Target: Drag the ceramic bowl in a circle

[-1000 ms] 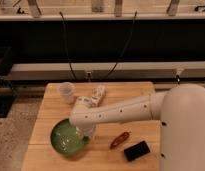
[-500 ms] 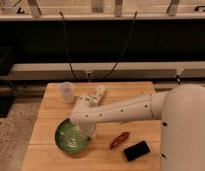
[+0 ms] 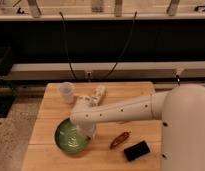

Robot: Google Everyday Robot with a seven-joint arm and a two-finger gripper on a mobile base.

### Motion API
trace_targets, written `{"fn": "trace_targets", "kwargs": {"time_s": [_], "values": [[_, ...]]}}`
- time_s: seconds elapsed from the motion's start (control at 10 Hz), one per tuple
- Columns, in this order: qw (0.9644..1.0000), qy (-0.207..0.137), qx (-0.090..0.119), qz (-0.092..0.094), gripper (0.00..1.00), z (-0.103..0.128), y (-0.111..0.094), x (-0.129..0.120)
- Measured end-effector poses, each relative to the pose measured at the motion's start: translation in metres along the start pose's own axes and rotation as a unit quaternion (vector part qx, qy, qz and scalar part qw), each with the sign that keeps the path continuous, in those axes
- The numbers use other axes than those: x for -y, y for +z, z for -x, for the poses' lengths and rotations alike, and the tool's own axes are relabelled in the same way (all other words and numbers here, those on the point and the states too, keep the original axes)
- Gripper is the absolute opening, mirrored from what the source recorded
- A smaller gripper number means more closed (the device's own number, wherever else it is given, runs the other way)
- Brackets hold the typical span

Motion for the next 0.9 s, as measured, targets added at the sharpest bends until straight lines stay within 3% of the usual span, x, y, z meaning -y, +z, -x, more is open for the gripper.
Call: {"fn": "trace_targets", "kwargs": {"time_s": [0.2,0.9], "values": [[1.0,0.002,-0.003,-0.007,0.04,-0.014,-0.004,-0.003],[0.9998,-0.001,-0.002,-0.019,0.04,-0.028,-0.013,-0.005]]}}
